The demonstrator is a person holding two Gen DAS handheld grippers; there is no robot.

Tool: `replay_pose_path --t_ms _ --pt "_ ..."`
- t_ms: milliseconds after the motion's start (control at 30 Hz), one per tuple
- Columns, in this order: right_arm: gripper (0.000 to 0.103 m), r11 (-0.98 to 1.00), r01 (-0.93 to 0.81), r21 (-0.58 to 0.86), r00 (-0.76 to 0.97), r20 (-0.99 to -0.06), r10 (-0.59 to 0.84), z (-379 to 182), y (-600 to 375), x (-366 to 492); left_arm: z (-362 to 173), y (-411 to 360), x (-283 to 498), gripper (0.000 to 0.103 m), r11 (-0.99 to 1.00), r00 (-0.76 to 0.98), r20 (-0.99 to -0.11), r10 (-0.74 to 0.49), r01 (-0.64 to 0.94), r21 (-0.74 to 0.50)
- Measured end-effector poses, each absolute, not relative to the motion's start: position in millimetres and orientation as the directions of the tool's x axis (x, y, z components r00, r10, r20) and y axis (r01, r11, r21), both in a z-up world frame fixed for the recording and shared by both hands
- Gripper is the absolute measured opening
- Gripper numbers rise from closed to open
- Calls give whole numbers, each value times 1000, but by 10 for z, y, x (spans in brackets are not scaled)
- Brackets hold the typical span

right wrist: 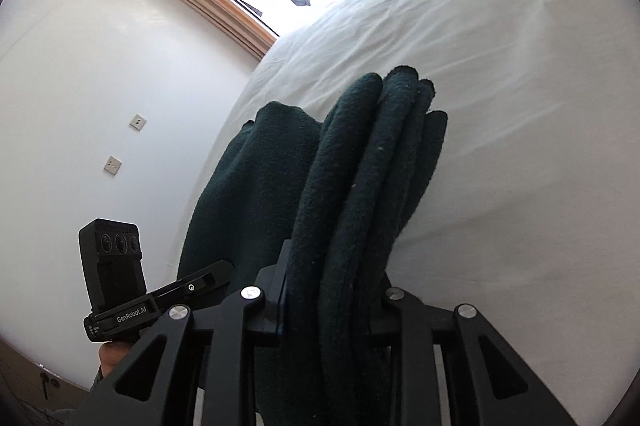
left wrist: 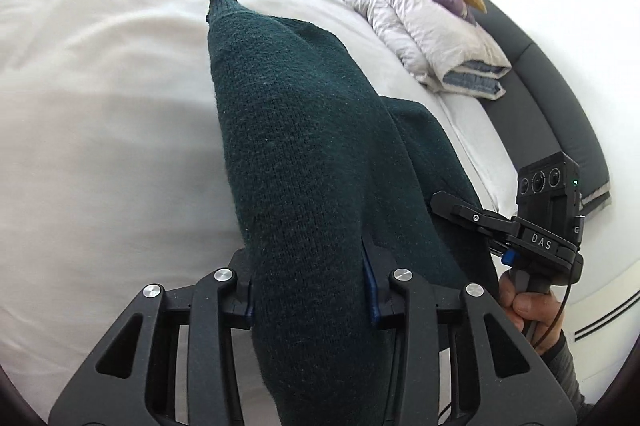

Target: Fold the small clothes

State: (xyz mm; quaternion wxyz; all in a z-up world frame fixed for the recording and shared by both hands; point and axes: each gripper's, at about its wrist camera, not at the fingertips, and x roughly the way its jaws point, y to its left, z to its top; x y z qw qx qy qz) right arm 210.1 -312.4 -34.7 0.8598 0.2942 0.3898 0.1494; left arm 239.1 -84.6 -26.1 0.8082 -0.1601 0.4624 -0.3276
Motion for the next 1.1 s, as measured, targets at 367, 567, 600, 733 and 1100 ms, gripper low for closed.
replay_pose_path --t_ms 367,567,600,733,1100 --pt "28 755 -40 655 582 -599 550 -618 -2526 2579 -279 -6 2580 37 802 408 -691 -597 311 -510" --pt "28 757 -23 653 599 -597 533 -667 -2530 2480 -457 -26 2647 37 796 402 -688 -604 321 -512" --pt "28 759 -23 650 604 -597 529 -648 -2547 2482 -461 -56 2658 37 791 404 -681 -611 326 -517" --pt "28 759 -16 651 625 -586 516 -584 -2656 2522 -512 -11 2669 37 782 407 -668 -623 353 -514" --pt "28 771 66 633 612 -636 470 -893 -3162 2624 -830 -640 2978 39 770 364 -682 -635 368 -521"
